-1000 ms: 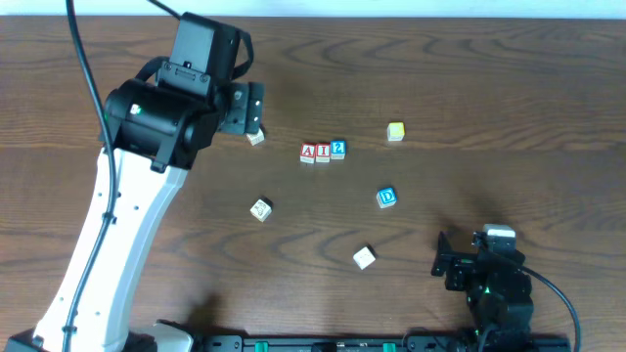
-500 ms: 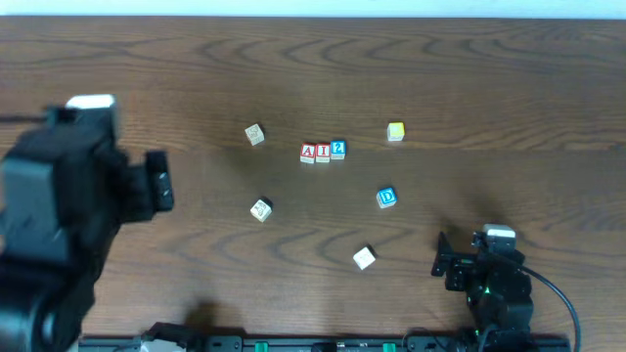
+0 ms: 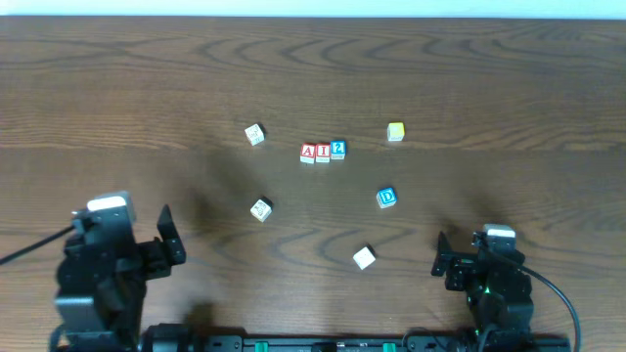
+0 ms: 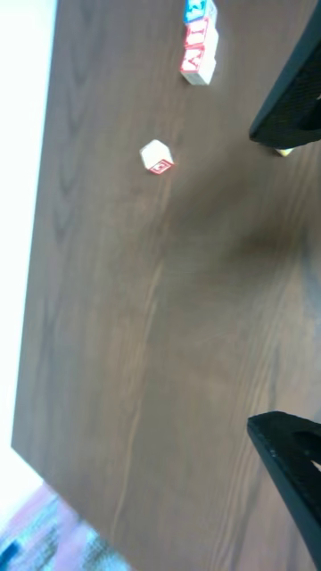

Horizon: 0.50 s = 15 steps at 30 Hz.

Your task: Spell out Ai2

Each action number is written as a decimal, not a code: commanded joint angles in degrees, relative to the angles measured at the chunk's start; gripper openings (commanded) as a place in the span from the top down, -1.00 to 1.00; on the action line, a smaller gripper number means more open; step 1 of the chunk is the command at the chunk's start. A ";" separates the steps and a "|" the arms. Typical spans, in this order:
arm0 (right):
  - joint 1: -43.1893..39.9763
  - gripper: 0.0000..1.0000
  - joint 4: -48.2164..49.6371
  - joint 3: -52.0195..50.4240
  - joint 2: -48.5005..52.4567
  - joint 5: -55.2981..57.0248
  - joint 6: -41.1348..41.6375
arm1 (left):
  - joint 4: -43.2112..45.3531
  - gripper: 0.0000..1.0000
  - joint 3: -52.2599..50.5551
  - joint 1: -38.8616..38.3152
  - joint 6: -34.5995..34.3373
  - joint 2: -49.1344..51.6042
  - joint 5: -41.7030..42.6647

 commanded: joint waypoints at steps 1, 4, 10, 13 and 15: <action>-0.55 -0.98 -0.11 -0.22 -0.31 -0.11 -0.35 | 3.67 -0.90 -7.02 0.63 0.76 -3.50 1.68; -0.55 -0.99 -0.11 -0.22 -0.31 -0.13 -0.35 | 9.18 -0.90 -14.73 0.61 -0.87 -8.15 1.75; -0.55 -0.99 -0.11 -0.22 -0.31 -0.13 -0.35 | 15.89 -0.90 -24.96 0.63 -1.95 -15.41 2.29; -0.55 -0.98 -0.11 -0.22 -0.31 -0.13 -0.35 | 18.51 -0.90 -28.79 0.63 -3.17 -17.18 2.29; -0.55 -0.99 -0.11 -0.22 -0.31 -0.13 -0.35 | 19.89 -0.90 -30.77 0.63 -3.15 -18.62 2.25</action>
